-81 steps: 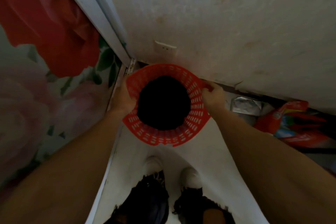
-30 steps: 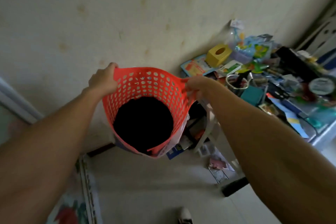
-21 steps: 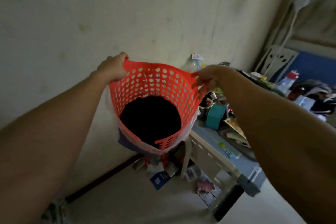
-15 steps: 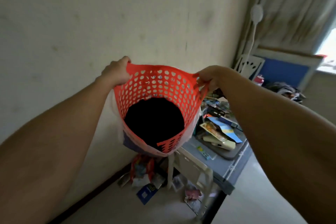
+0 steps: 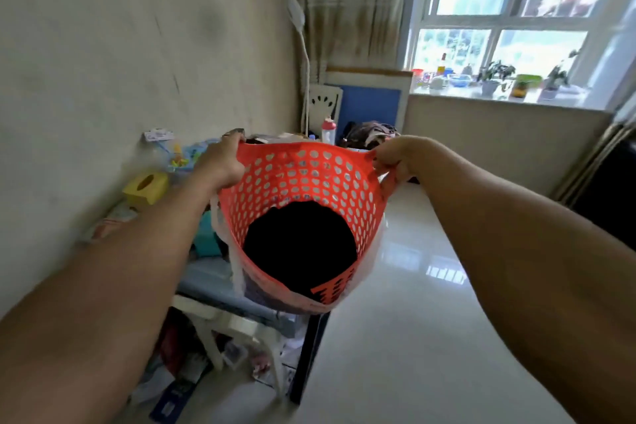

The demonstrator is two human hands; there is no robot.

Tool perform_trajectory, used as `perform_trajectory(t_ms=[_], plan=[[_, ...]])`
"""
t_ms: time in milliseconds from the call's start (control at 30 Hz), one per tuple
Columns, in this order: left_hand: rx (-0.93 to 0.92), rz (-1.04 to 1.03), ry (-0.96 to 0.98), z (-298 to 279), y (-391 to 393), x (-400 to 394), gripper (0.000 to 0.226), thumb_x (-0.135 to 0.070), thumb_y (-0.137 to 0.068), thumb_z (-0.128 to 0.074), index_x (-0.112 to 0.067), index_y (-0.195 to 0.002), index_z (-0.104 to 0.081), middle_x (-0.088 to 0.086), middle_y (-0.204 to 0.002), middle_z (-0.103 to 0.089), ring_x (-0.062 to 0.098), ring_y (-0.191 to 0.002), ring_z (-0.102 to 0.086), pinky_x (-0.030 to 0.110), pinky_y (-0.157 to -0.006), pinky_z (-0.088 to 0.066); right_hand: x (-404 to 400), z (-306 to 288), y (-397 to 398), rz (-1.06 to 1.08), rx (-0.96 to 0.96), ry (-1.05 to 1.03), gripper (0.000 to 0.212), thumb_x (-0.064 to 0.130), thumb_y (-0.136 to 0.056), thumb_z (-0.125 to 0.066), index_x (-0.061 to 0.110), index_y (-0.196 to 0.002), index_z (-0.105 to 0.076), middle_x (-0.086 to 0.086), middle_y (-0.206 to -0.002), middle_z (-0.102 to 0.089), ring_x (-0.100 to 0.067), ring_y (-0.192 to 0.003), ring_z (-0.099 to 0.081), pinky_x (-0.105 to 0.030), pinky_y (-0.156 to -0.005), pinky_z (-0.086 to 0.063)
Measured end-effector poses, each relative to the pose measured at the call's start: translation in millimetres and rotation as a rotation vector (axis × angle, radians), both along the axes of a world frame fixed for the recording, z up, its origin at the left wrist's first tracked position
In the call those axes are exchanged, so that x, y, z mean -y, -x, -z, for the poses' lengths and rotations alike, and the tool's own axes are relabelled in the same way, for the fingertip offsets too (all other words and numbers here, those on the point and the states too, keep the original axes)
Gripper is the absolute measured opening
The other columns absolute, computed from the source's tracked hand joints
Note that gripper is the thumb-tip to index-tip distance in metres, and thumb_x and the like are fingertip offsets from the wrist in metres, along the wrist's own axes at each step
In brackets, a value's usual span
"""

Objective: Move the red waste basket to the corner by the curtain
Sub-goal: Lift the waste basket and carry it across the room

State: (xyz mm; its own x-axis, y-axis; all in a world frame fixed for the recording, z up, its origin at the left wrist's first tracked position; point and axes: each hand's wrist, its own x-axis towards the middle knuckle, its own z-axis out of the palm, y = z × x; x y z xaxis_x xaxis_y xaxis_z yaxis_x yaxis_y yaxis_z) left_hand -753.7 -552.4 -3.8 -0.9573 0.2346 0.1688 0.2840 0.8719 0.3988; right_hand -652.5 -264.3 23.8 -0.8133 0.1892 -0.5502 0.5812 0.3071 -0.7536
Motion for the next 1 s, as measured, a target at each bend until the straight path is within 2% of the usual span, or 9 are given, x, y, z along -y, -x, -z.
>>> perform_trajectory(t_ms=[100, 200, 367, 433, 533, 633, 700, 833, 1000], plan=[[0.053, 0.095, -0.026, 29.3, 8.5, -77.9, 0.057, -0.01, -0.086, -0.055, -0.02, -0.142, -0.046, 0.025, -0.121, -0.065, 0.042, -0.108, -0.063, 0.043, -0.088, -0.052, -72.2, 21.9, -19.1, 0.062, 0.031, -0.026, 0.025, 0.006, -0.103, -0.034, 0.004, -0.1, -0.058, -0.015, -0.085, -0.058, -0.039, -0.073, -0.059, -0.071, -0.085, -0.045], [0.088, 0.199, -0.038, 60.9, 24.9, -172.3, 0.06, -0.009, -0.082, -0.057, -0.019, -0.14, -0.05, 0.025, -0.123, -0.066, 0.043, -0.112, -0.062, 0.039, -0.089, -0.049, -154.6, 48.7, -39.5, 0.123, 0.049, -0.114, 0.032, -0.008, -0.094, -0.041, -0.001, -0.119, -0.059, -0.016, -0.093, -0.061, -0.037, -0.06, -0.066, -0.059, -0.059, -0.056], [0.19, 0.376, -0.088, 109.7, 60.9, -300.4, 0.061, -0.001, -0.077, -0.056, -0.017, -0.135, -0.054, 0.024, -0.121, -0.066, 0.041, -0.108, -0.063, 0.038, -0.085, -0.05, -263.4, 91.6, -54.9, 0.298, 0.064, -0.196, 0.05, -0.016, -0.089, -0.033, -0.005, -0.134, -0.051, -0.015, -0.083, -0.057, -0.026, -0.035, -0.063, -0.048, -0.038, -0.052], [0.221, 0.427, -0.122, 133.5, 81.2, -360.1, 0.064, -0.002, -0.075, -0.056, -0.019, -0.136, -0.055, 0.022, -0.118, -0.068, 0.039, -0.107, -0.064, 0.035, -0.08, -0.048, -312.9, 108.4, -54.3, 0.353, 0.074, -0.192, 0.052, -0.016, -0.089, -0.031, -0.002, -0.135, -0.051, -0.017, -0.088, -0.06, -0.027, -0.039, -0.065, -0.05, -0.043, -0.054], [0.323, 0.497, -0.133, 155.8, 108.6, -441.3, 0.065, -0.003, -0.078, -0.054, -0.024, -0.139, -0.052, 0.019, -0.116, -0.069, 0.035, -0.101, -0.064, 0.035, -0.077, -0.048, -383.7, 126.4, -50.7, 0.414, 0.111, -0.123, 0.051, -0.013, -0.092, -0.034, 0.007, -0.135, -0.055, -0.015, -0.097, -0.065, -0.033, -0.059, -0.07, -0.055, -0.061, -0.057], [0.405, 0.558, -0.174, 160.8, 130.9, -519.0, 0.068, 0.0, -0.077, -0.052, -0.027, -0.139, -0.05, 0.018, -0.12, -0.068, 0.036, -0.107, -0.065, 0.043, -0.089, -0.055, -449.3, 134.1, -48.1, 0.512, 0.125, -0.08, 0.053, -0.013, -0.093, -0.033, 0.017, -0.129, -0.057, -0.012, -0.089, -0.067, -0.032, -0.053, -0.071, -0.055, -0.054, -0.058], [0.417, 0.603, -0.181, 160.0, 143.7, -564.9, 0.071, 0.0, -0.073, -0.051, -0.028, -0.138, -0.051, 0.017, -0.118, -0.069, 0.035, -0.106, -0.066, 0.045, -0.091, -0.055, -489.4, 137.7, -44.8, 0.565, 0.122, -0.081, 0.051, -0.013, -0.093, -0.034, 0.02, -0.122, -0.059, -0.011, -0.086, -0.069, -0.032, -0.057, -0.072, -0.057, -0.057, -0.059], [0.445, 0.653, -0.162, 162.1, 176.6, -662.1, 0.079, -0.009, -0.062, -0.047, -0.034, -0.137, -0.05, 0.016, -0.114, -0.071, 0.035, -0.103, -0.069, 0.047, -0.088, -0.058, -582.7, 147.1, -29.6, 0.632, 0.114, -0.019, 0.049, -0.012, -0.091, -0.035, 0.024, -0.108, -0.065, -0.012, -0.093, -0.071, -0.041, -0.075, -0.074, -0.064, -0.069, -0.057], [0.438, 0.683, -0.135, 175.7, 220.8, -789.5, 0.071, -0.006, -0.07, -0.049, -0.04, -0.132, -0.051, 0.012, -0.105, -0.073, 0.033, -0.095, -0.071, 0.048, -0.079, -0.061, -705.7, 162.4, 12.2, 0.634, 0.133, 0.003, 0.047, -0.01, -0.092, -0.038, 0.027, -0.099, -0.065, -0.013, -0.108, -0.068, -0.04, -0.083, -0.075, -0.06, -0.072, -0.059]])
